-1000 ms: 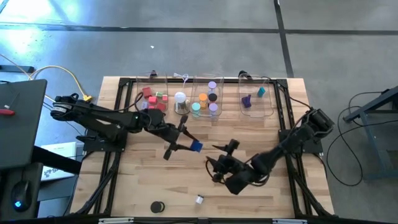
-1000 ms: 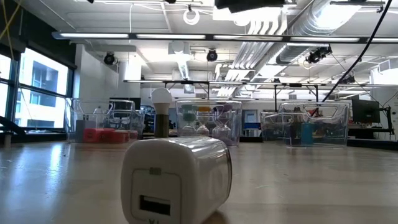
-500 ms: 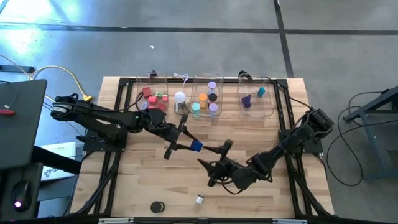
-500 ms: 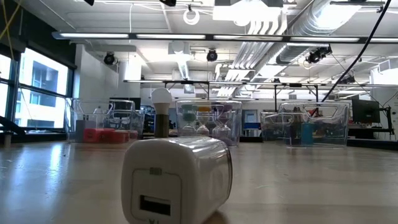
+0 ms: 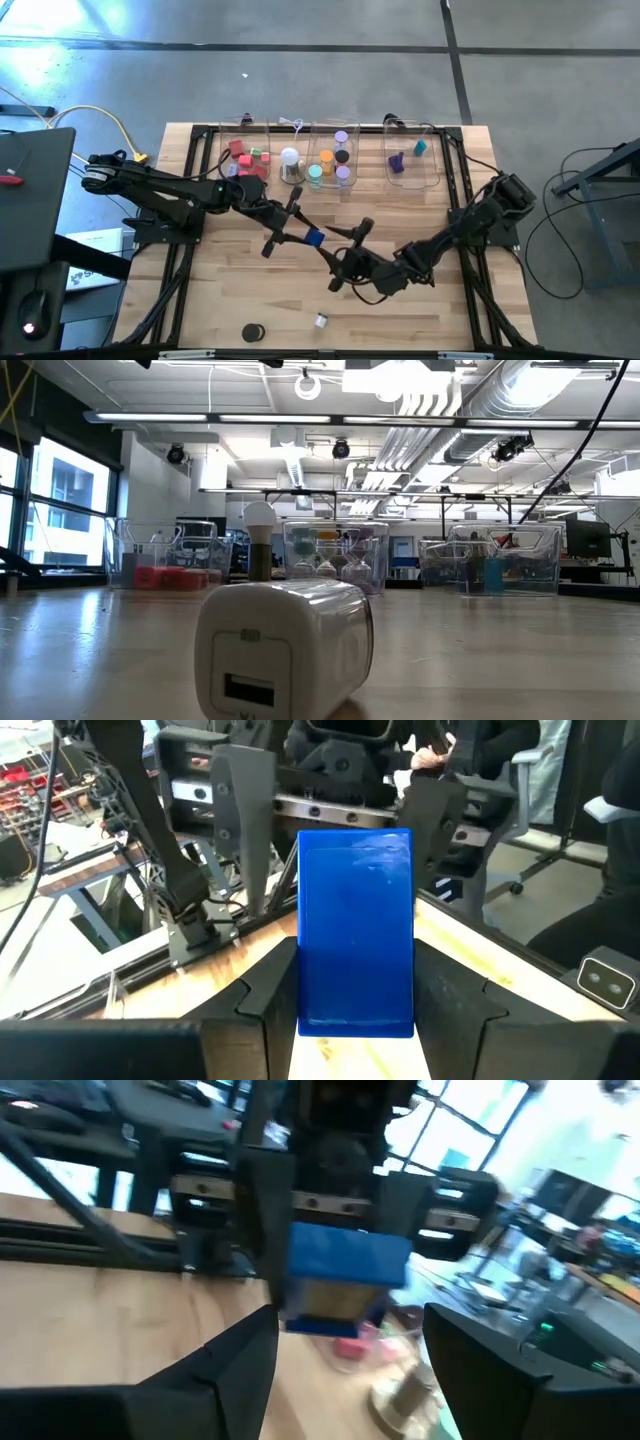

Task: Pick & Place Office items
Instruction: Put the blue digital clock into the right transparent bin

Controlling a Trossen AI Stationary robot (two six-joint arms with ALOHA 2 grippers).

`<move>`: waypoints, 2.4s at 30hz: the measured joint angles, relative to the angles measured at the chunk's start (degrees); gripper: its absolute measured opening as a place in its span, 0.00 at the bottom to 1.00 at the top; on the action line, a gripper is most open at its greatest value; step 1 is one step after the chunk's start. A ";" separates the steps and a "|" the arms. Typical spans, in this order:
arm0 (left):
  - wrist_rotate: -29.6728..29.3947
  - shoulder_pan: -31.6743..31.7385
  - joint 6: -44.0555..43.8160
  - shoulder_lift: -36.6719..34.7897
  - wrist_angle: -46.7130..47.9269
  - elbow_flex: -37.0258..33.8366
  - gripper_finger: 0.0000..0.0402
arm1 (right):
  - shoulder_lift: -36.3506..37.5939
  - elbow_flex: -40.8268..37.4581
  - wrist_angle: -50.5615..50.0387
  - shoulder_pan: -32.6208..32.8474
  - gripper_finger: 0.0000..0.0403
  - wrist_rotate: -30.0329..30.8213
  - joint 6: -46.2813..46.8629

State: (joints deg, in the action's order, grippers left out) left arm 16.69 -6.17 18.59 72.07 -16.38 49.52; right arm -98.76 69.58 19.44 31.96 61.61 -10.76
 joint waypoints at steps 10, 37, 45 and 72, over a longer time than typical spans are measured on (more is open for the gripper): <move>0.32 -0.02 0.84 0.00 0.06 -0.02 0.36 | 0.00 0.00 3.62 -2.20 0.59 -10.72 -1.33; 0.78 -0.04 1.36 -0.02 1.31 -0.09 0.39 | 0.04 0.00 3.14 -3.69 0.36 -15.04 -4.00; -2.83 -2.04 -0.46 0.81 1.42 -0.09 0.50 | 0.04 0.02 0.29 -3.53 0.36 -15.70 -3.85; -15.64 -2.85 -6.60 2.29 -0.85 0.02 0.78 | 8.52 -0.06 -53.36 -0.46 0.36 -8.67 46.53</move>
State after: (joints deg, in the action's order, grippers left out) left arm 1.05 -9.03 11.98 74.37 -17.22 49.54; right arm -90.24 69.52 -33.92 31.50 52.94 35.77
